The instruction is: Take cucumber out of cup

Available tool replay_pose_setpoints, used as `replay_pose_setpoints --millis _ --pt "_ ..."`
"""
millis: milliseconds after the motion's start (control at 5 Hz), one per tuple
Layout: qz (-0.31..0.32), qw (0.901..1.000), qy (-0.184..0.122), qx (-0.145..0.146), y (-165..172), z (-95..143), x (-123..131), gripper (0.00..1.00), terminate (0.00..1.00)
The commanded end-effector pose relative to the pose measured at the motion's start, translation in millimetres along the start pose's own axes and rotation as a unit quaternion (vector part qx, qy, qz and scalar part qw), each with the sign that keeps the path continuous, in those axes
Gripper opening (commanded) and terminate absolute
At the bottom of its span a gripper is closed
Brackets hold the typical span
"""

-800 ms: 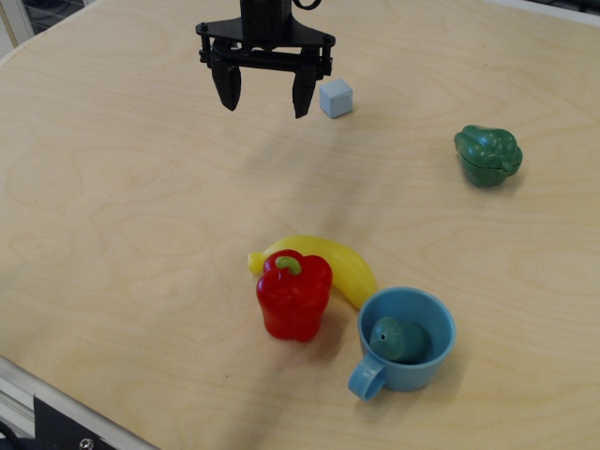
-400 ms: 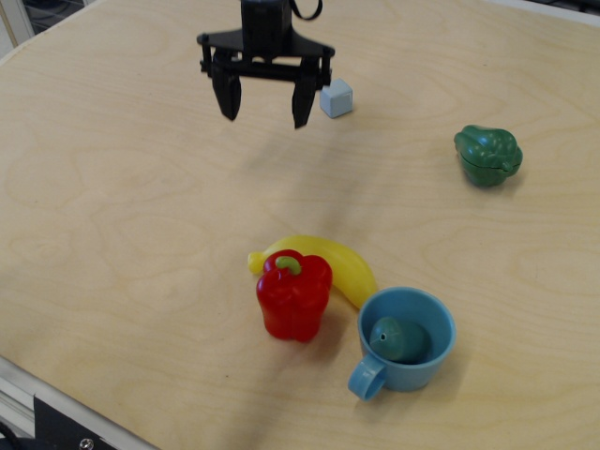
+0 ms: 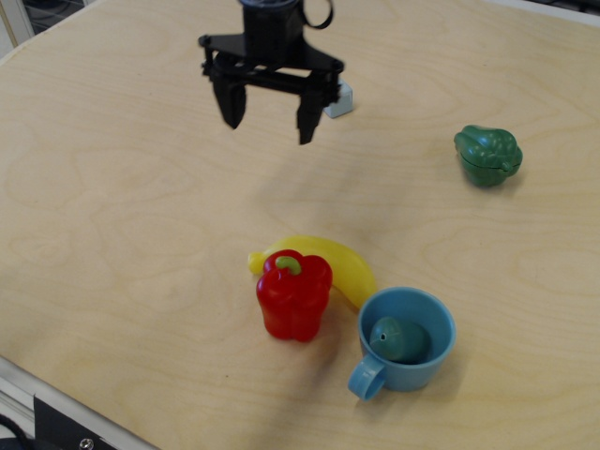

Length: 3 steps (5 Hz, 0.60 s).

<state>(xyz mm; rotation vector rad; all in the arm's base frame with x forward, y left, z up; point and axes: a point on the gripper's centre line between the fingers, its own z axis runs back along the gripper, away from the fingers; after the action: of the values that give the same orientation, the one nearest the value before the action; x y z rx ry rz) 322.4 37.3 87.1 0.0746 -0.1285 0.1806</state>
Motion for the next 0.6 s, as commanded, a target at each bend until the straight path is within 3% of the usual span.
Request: replay_pose_setpoints --millis 0,400 --pt "-0.145 0.9876 -0.032 -0.05 -48 39 -38 1.0 0.0" --pt "-0.266 0.9609 -0.006 -0.075 -87 36 -95 1.0 0.0"
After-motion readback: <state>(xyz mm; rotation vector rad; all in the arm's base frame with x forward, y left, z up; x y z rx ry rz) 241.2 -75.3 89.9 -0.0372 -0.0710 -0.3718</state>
